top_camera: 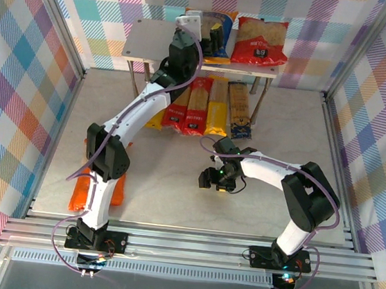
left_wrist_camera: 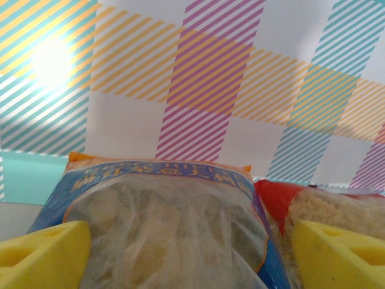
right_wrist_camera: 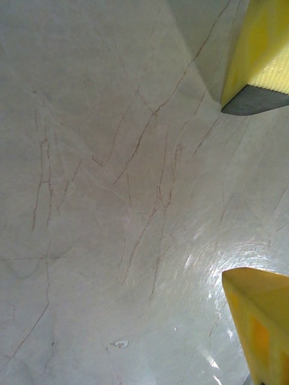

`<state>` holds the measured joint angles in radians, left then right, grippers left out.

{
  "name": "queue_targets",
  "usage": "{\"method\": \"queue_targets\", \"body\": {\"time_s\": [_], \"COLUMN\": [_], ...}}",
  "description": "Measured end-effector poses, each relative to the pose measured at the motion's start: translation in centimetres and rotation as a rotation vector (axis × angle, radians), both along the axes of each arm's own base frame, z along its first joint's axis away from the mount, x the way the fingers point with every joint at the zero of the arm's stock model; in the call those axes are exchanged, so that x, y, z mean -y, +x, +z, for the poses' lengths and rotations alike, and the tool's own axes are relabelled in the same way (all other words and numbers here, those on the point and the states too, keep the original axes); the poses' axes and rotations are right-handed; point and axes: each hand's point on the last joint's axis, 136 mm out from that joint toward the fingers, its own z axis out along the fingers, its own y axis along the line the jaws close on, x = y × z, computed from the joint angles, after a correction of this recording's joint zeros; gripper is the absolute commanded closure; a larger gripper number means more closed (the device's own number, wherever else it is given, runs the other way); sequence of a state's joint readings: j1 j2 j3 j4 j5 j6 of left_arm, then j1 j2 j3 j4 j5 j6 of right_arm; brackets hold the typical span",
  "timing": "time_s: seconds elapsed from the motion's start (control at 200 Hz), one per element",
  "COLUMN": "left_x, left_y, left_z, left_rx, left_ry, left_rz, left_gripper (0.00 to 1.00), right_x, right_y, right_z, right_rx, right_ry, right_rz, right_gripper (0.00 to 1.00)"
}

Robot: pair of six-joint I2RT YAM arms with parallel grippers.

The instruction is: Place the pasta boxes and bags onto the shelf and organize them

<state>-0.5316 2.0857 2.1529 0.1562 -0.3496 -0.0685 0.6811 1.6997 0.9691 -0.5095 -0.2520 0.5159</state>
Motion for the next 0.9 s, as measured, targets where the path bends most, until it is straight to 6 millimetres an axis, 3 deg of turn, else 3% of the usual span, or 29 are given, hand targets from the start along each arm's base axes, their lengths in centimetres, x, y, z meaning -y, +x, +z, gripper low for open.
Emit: {"method": "queue_targets", "body": {"time_s": [0.115, 0.27, 0.475, 0.65, 0.745, 0.83, 0.9], "left_x": [-0.7, -2.0, -5.3, -10.7, -14.0, -15.7, -16.5], "left_y": [-1.3, -4.3, -12.0, -19.0, -21.8, -23.0, -23.2], "left_z": [0.5, 2.6, 6.4, 8.6, 6.2, 0.5, -5.4], "left_rx": [0.024, 0.107, 0.211, 0.13, 0.012, -0.156, -0.313], "left_ry": [0.015, 0.024, 0.074, 0.103, 0.112, 0.158, 0.217], "left_rz": [0.001, -0.009, 0.034, 0.117, 0.172, 0.213, 0.249], "left_gripper": [0.12, 0.13, 0.13, 0.17, 0.19, 0.2, 0.19], "right_x": [0.0, -0.1, -0.3, -0.6, -0.7, -0.8, -0.9], "right_y": [0.0, 0.0, 0.3, 0.4, 0.4, 0.3, 0.3], "right_z": [0.0, 0.0, 0.2, 0.5, 0.6, 0.6, 0.6], "right_rx": [0.0, -0.002, 0.005, 0.007, 0.003, 0.002, 0.003], "right_ry": [0.0, 0.003, 0.008, 0.018, 0.026, 0.031, 0.032], "right_rz": [0.0, 0.001, 0.001, 0.003, 0.006, 0.008, 0.01], "right_gripper": [0.31, 0.31, 0.3, 0.3, 0.3, 0.3, 0.29]}}
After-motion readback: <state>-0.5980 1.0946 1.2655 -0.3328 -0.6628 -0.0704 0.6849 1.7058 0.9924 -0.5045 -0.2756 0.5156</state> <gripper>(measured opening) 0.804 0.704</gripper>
